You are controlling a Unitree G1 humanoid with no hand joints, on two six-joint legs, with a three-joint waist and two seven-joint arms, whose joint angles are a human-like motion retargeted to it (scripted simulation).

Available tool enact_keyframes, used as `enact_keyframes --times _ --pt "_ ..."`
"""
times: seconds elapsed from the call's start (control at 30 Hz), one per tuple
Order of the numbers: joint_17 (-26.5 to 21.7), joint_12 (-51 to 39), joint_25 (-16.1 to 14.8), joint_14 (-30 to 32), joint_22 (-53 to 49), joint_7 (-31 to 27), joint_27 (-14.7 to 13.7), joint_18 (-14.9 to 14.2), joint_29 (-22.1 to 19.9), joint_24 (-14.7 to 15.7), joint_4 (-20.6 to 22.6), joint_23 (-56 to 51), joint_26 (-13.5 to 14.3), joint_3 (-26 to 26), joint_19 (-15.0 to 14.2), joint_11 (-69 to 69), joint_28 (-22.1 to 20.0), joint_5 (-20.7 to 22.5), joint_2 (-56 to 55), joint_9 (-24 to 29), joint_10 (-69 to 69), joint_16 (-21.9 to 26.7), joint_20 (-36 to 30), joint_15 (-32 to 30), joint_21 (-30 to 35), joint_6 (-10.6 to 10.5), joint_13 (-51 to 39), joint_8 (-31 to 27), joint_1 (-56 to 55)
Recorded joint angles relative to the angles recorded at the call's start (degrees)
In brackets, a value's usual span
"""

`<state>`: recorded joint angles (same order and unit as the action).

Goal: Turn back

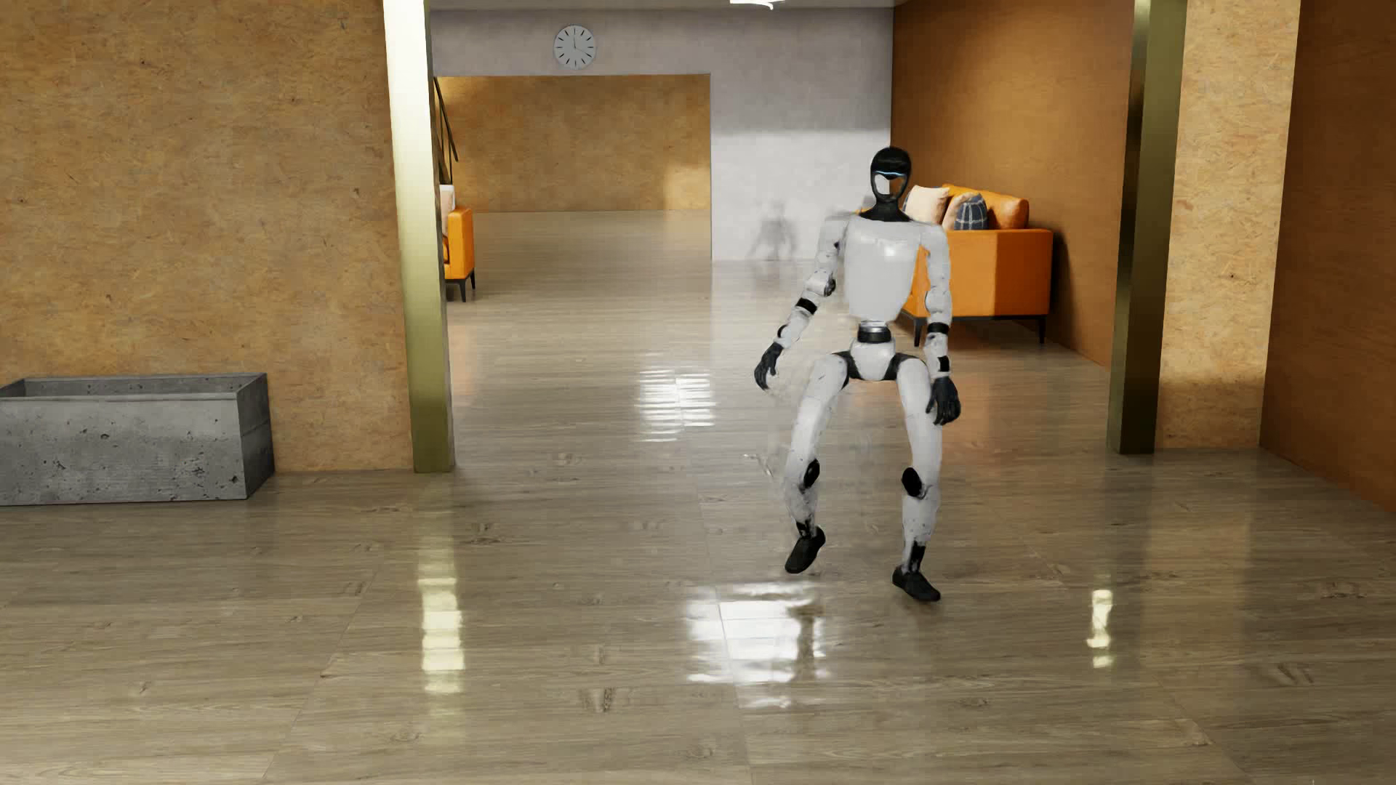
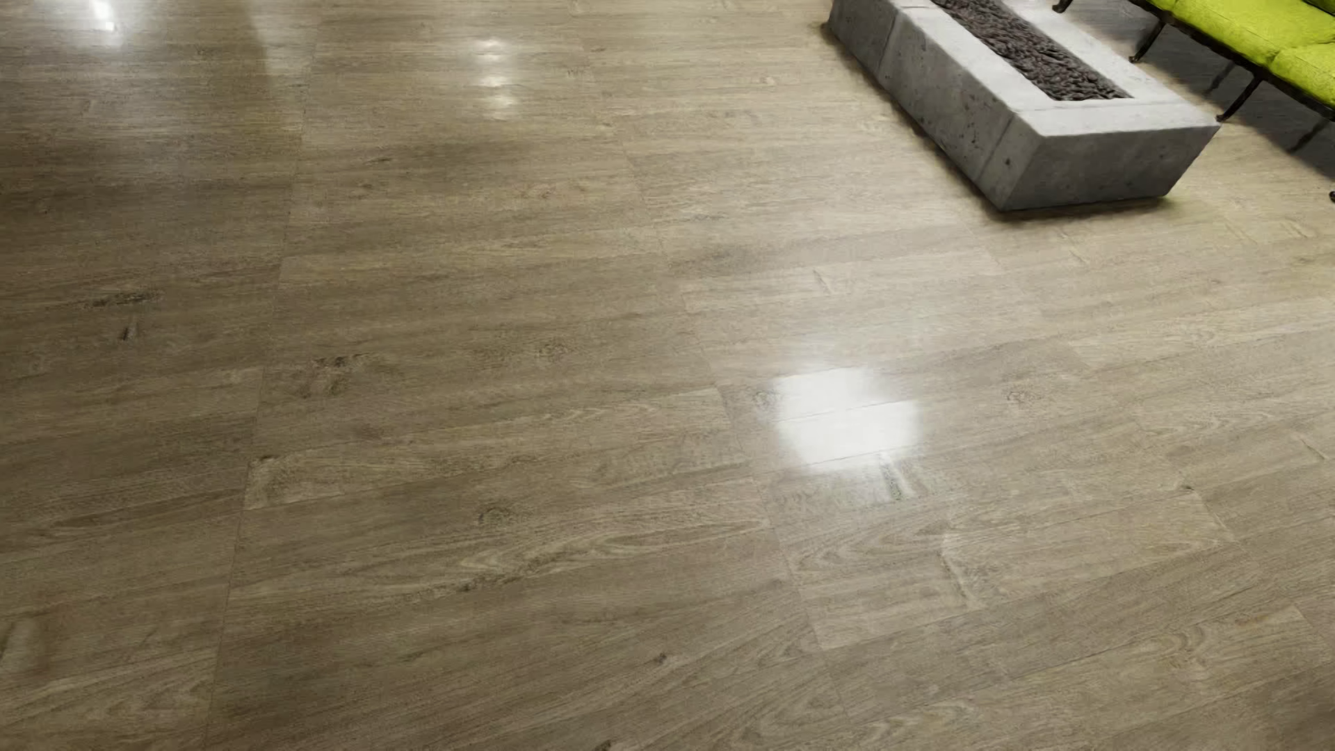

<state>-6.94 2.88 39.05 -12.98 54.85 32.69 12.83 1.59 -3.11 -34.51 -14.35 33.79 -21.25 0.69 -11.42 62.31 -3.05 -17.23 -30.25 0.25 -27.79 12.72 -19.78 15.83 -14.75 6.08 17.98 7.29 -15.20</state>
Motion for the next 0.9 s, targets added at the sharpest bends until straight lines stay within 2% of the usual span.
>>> enact_keyframes --times 0.07,0.13,0.2,0.3,0.37,0.43,0.5,0.53,0.6,0.63,0.67,0.7,0.73,0.77,0.83,0.87,0.9 --pt "0.4 -4.9 -1.3 -0.8 -0.8 -1.3 -1.1 -0.8 1.1 -1.3 1.5 -1.4 0.1 -1.7 0.1 -12.9 1.1 -1.7 1.5 0.0 -0.3 1.9 -1.1 1.8 -0.5 0.9 1.0 -1.1 0.4" --pt "1.7 -10.9 -0.9 -0.4 -1.0 -3.5 -0.7 -1.8 2.1 -2.3 2.5 -0.6 -0.7 -2.4 -1.6 -26.9 1.0 -0.9 6.3 -0.3 1.5 2.8 -2.4 -3.4 0.4 1.1 1.9 -2.8 1.1" --pt "1.9 -15.2 1.1 -0.1 -2.9 -5.6 0.3 -2.9 4.8 -2.3 3.2 2.6 -0.1 -2.2 1.1 -31.3 0.2 -1.4 10.7 -0.5 1.7 3.1 -2.5 1.9 2.8 1.2 1.3 0.4 1.1" --pt "2.7 -14.9 4.0 1.4 -10.4 -8.5 1.4 -5.3 9.4 0.2 1.4 7.7 2.2 -2.2 4.7 -35.7 -4.3 0.9 14.9 -0.7 2.8 2.4 1.7 1.2 6.5 0.5 -1.8 4.9 1.3" --pt "3.5 -11.7 4.1 1.8 -15.5 -10.7 1.2 -6.8 8.6 2.1 -0.8 7.4 5.2 -2.2 5.3 -36.8 -6.1 3.0 16.5 -0.6 2.5 1.0 3.1 1.3 6.0 -0.7 -3.0 7.5 0.7" --pt "4.4 -8.3 3.8 2.2 -17.4 -12.9 -0.6 -8.3 5.7 1.1 -3.7 5.9 7.0 -2.2 6.2 -38.7 -3.5 6.0 18.2 -0.5 1.5 1.0 1.4 1.5 5.3 -2.1 -3.4 9.7 -0.2" --pt "5.2 -5.9 2.7 2.7 -15.2 -15.5 -1.4 -9.5 3.0 -1.1 -6.9 4.8 5.9 -2.0 7.5 -40.8 0.8 9.3 19.7 -0.1 -1.1 1.3 0.0 1.6 4.6 -3.7 -3.8 11.3 -2.2" --pt "5.2 -5.1 2.5 3.2 -12.5 -16.8 -1.9 -9.8 2.6 -1.5 -8.4 4.4 4.0 -2.0 8.0 -41.2 2.2 10.7 20.1 0.1 -3.0 1.1 0.1 1.8 4.7 -4.5 -3.9 12.0 -3.7" --pt "4.3 -3.8 2.6 4.5 -5.4 -18.5 -1.7 -8.2 2.3 -0.1 -10.3 4.0 -1.1 -1.8 8.7 -40.9 1.9 12.3 19.8 0.6 -6.5 -0.1 2.5 2.3 5.5 -6.0 -4.5 12.5 -6.4" --pt "3.4 -3.0 2.6 3.7 -1.9 -19.4 -1.9 -5.9 2.4 1.1 -10.3 4.0 -3.2 -1.6 8.9 -40.8 1.3 12.8 19.4 0.7 -7.4 -0.9 3.9 2.4 5.8 -6.6 -4.8 12.1 -7.0" --pt "2.6 -1.5 2.5 1.4 0.7 -23.1 -1.8 -7.0 2.6 1.3 -8.5 4.2 -4.6 -1.4 9.0 -40.7 1.8 13.1 18.9 0.8 -7.7 -1.2 4.0 2.4 6.0 -7.1 -5.3 11.4 -7.7" --pt "1.5 0.8 2.3 -0.9 1.6 -27.8 -2.0 -9.6 2.7 1.3 -5.2 4.8 -4.8 -1.2 8.9 -40.6 3.3 13.2 18.5 0.7 -6.9 -1.1 3.4 2.3 5.8 -7.5 -5.7 10.6 -7.7" --pt "1.0 3.2 2.2 -1.4 1.5 -30.6 -2.0 -8.5 2.5 1.2 -2.4 5.3 -4.2 -1.3 8.8 -40.8 4.6 13.1 18.1 0.6 -4.6 -1.7 2.5 2.2 5.3 -7.9 -6.2 9.9 -6.7" --pt "0.6 6.0 1.8 -1.2 0.6 -29.1 -1.8 -9.0 2.2 1.8 -2.3 5.6 -3.2 -1.4 8.6 -41.3 5.2 12.9 17.9 0.3 -1.9 -2.3 2.7 1.9 4.2 -8.4 -6.5 9.4 -5.3" --pt "1.1 10.5 -0.1 0.2 -0.8 -27.0 -1.6 -9.8 0.2 5.1 -1.9 5.5 -2.2 -1.5 8.3 -42.3 5.5 12.5 17.7 -0.1 2.6 -4.2 5.9 1.3 0.6 -9.0 -6.2 8.4 -2.9" --pt "2.2 11.4 -1.0 0.7 -0.7 -26.7 -1.4 -9.7 -1.0 5.8 -1.4 5.5 -2.5 -1.5 8.0 -42.4 5.4 12.1 17.7 -0.2 3.5 -5.0 6.8 1.2 -1.5 -9.1 -5.5 8.4 -2.6" --pt "3.3 11.2 -1.7 1.0 -0.3 -26.9 -1.2 -9.8 -2.4 5.2 -0.8 5.7 -3.2 -1.6 7.8 -42.5 6.0 11.5 17.8 -0.3 4.2 -5.6 6.2 1.2 -2.9 -9.0 -4.6 8.7 -2.5"
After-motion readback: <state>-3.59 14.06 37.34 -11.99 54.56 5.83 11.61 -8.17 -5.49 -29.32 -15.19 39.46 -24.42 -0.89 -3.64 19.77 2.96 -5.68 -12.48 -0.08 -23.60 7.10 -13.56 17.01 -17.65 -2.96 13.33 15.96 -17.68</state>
